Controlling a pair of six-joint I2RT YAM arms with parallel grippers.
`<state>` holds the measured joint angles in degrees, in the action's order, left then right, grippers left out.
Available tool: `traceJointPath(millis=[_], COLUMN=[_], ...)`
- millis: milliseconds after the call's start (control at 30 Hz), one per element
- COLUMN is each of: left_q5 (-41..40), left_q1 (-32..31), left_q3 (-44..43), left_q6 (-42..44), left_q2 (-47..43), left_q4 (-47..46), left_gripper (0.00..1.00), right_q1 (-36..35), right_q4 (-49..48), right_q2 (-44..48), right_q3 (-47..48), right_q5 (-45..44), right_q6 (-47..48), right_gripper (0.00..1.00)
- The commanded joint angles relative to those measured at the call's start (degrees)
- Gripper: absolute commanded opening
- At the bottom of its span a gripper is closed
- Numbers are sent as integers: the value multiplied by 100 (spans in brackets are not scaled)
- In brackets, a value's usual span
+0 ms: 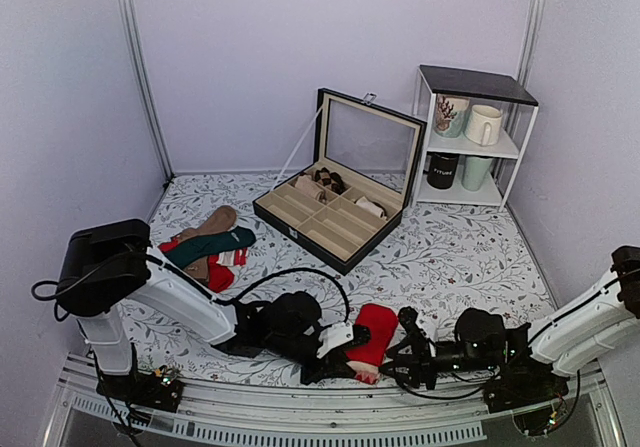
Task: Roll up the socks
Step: Roll the sock at the center of the board.
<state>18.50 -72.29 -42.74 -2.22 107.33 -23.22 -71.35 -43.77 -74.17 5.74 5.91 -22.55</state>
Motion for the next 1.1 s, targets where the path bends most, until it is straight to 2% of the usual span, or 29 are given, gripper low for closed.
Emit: traceJointPath(millis=[0, 100, 167, 333, 500, 633, 700, 800, 933, 1067], left_q5=[577, 738, 802, 885, 940, 940, 948, 979, 980, 980], left_q1=[221, 322, 370, 426, 443, 445, 444, 453, 462, 470], left_q3=[190, 192, 196, 222, 205, 205, 205, 167, 160, 167], left_q6=[-551, -659, -683, -684, -629, -613, -613, -605, -578, -569], left_q2=[794, 949, 1002, 1051, 1085, 1126, 1153, 1201, 1192, 1211], left_q4=[1372, 1399, 1416, 1425, 1486, 1487, 1458, 1475, 1488, 1483], left_gripper=[0, 0, 0, 0, 0, 0, 0, 0, 0, 0], right_q1=[-740, -1467, -1768, -2116, -2137, -2281, -2380, -2387, -2414, -2471], right_q4=[-566, -911, -1021, -1250, -999, -381, -307, 368, 1087, 1191], right_q2=[-106, -734, -1147, -1906, -2096, -2030, -1813, -1309, -538, -110], right_q3=[-55, 205, 424, 705, 810, 934, 904, 967, 1079, 1060], right_q5=[-1419, -2358, -2757, -3507, -3534, -3899, -4263, -4502, -4554, -4277], right_q6=[1761, 2861, 3214, 3412, 3227, 2833, 2800, 2704, 2627, 2731], right_gripper=[48, 48, 48, 49, 48, 46, 46, 48, 49, 49])
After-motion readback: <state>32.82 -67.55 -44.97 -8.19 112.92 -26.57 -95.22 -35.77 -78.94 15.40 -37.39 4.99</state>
